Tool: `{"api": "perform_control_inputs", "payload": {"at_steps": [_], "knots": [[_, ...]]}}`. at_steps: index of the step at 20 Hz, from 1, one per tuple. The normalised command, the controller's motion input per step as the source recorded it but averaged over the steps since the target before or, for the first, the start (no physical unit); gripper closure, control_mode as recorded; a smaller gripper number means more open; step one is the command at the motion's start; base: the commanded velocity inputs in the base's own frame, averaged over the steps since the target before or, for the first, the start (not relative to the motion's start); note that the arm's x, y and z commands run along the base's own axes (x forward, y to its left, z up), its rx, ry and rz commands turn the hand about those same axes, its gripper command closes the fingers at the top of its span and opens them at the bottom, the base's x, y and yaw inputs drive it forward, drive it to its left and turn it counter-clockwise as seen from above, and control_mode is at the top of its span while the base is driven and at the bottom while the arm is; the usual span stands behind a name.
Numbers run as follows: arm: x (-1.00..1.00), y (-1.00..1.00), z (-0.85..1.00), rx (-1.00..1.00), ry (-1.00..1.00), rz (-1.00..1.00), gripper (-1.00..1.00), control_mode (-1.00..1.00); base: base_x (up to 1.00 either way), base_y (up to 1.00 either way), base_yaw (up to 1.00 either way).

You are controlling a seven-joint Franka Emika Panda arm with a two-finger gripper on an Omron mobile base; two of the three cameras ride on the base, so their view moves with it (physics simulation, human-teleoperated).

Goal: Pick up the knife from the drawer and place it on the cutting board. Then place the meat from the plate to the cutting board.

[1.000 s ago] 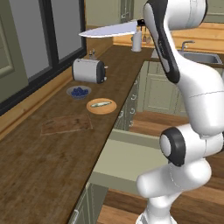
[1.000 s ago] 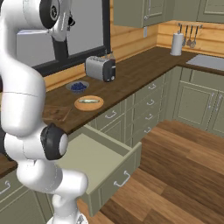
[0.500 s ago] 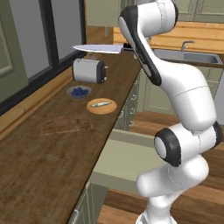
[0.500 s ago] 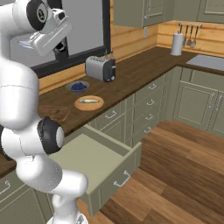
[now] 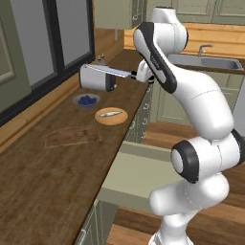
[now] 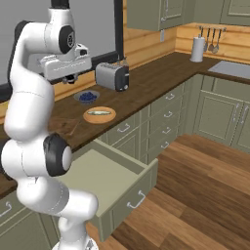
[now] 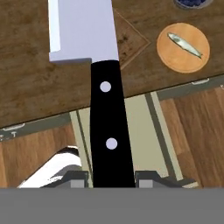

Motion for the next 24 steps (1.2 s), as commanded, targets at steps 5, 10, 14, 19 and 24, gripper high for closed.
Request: {"api": "perform_control_inputs", "payload": {"at_steps": [5,10,14,19,24], "knots": [[0.1,0.2,-0.86,0.17,0.02,0.0,1.0,-1.0,0.0,0.0,0.0],[0.35,0.13,-0.6,-0.01,0.0,0.01,1.0,-1.0,0.0,0.0,0.0],[0.62,0.29,-0.76,-0.11,0.0,0.11,1.0,-1.0,0.0,0.0,0.0],[0.73,0.32,-0.5,0.0,0.0,0.17,1.0,-1.0,0.0,0.0,0.0],[0.72,0.28,-0.2,0.01,0.0,0.25,1.0,-1.0,0.0,0.0,0.0]]}}
